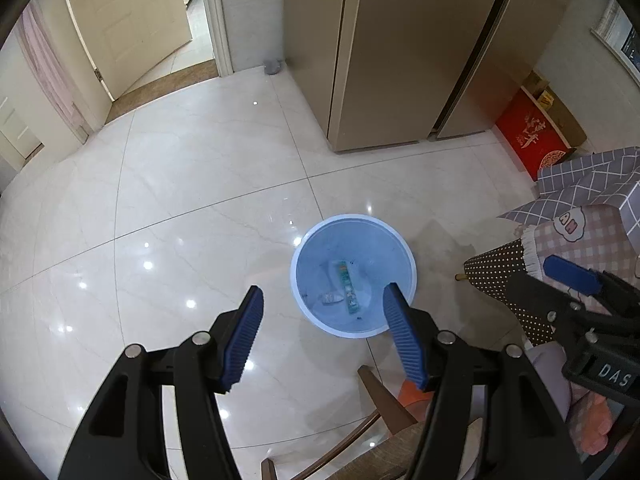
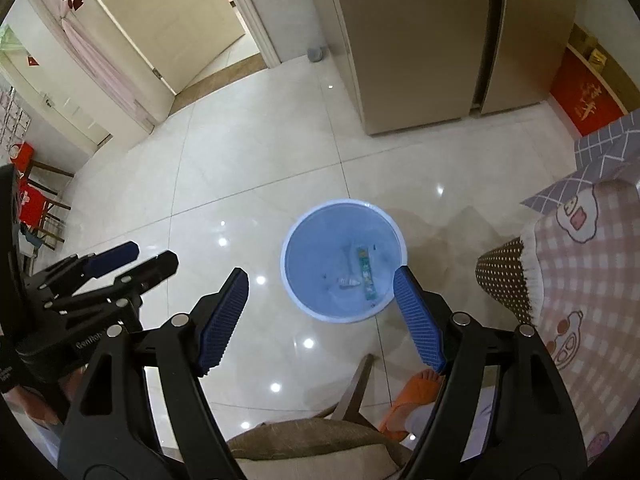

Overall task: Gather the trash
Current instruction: 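Open both tools to drop the items into the blue bin, then swing both tools back to the table toward the remaining trash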

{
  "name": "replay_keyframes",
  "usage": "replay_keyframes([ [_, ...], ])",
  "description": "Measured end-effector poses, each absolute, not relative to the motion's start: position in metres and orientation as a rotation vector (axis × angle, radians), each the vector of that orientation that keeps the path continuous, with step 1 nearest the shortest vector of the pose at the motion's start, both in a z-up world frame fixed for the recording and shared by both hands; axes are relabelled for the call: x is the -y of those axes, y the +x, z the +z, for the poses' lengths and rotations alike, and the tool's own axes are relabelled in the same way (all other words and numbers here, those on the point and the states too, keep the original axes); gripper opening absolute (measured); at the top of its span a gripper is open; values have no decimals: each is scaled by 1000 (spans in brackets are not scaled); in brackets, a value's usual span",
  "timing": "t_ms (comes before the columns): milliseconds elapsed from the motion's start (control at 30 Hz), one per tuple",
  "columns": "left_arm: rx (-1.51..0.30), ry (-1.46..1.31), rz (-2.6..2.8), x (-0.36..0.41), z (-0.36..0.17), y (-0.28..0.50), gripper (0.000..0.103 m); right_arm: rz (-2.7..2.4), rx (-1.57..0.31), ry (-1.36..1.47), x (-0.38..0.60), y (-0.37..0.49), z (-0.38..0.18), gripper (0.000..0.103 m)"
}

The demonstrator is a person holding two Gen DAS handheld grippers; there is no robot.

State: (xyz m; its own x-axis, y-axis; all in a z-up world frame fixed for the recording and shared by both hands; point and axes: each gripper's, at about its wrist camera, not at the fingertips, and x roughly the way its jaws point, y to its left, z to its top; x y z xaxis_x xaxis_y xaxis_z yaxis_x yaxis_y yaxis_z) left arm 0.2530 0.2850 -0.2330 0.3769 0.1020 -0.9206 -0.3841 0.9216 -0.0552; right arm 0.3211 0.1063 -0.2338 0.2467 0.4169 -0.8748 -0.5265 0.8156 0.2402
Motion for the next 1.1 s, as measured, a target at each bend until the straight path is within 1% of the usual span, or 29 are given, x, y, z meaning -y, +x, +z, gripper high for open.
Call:
replay_keyframes([
  [467,-1096,-258,285,-265,-213,235,61,642,-1129,-115,-79,299,-218,74],
  [800,-1014,-201,233,-227,-176,228,61,630,-988,-106,-41,268,-169,74],
  [1100,-899,-147,153,-181,-130,223,61,560,-845,-77,10,246,-124,74],
])
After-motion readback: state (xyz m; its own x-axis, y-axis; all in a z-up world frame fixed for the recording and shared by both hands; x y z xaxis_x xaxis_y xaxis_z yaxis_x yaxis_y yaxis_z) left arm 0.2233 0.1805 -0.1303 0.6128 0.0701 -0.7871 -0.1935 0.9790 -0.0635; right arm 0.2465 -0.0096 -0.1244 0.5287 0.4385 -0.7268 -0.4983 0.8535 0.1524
